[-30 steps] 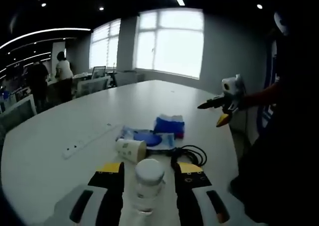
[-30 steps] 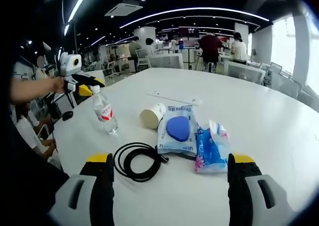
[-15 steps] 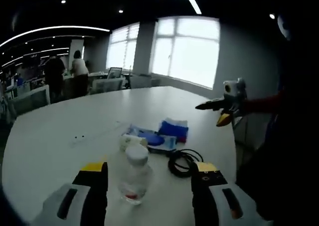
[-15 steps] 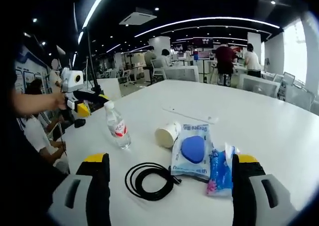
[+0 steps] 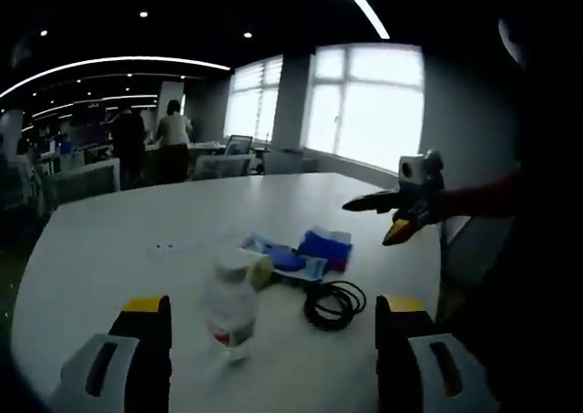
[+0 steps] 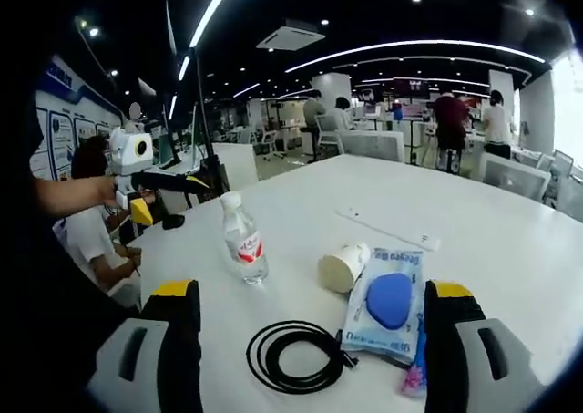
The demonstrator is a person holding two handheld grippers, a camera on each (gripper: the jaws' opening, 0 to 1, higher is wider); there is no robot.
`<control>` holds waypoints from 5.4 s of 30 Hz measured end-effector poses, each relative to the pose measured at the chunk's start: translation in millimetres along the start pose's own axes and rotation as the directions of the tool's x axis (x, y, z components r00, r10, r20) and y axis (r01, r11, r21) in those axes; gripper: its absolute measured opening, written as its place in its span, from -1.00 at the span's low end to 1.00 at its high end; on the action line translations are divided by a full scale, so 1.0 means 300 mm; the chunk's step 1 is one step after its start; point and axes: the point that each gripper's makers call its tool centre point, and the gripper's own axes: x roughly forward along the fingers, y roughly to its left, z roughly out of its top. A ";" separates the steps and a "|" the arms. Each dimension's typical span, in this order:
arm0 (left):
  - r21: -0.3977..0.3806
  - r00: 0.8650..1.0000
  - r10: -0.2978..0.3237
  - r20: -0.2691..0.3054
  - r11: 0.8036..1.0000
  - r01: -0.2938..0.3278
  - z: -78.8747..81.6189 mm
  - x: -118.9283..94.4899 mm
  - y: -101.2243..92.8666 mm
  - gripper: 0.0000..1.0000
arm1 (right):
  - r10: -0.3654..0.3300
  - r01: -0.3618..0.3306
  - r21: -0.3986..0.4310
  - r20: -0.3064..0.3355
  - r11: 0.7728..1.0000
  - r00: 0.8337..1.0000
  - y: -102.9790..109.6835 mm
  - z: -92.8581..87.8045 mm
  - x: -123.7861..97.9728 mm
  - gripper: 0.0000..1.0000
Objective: Arrange the tabletop items into an orderly group along one side of the table until the central work area is clear of visible clutter.
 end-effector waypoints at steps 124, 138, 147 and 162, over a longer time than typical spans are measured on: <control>-0.035 0.992 0.128 -0.004 0.991 -0.129 -0.065 -0.145 0.003 0.91 | 0.487 -0.486 -0.106 -0.017 0.868 0.873 0.396 0.189 0.504 -0.70; -0.025 0.993 0.114 0.011 0.993 -0.114 -0.058 -0.136 -0.004 0.89 | 0.170 -0.170 -0.031 -0.013 0.985 0.985 0.280 0.269 0.563 -0.71; -0.040 0.991 0.132 0.011 0.991 -0.131 -0.073 -0.138 0.008 0.87 | -0.028 0.028 -0.021 -0.012 0.999 1.000 0.208 0.302 0.637 -0.71; -0.035 0.988 0.152 -0.012 0.988 -0.152 -0.096 -0.135 0.020 0.85 | -0.281 0.284 0.078 -0.043 0.956 0.959 0.159 0.312 0.725 -0.70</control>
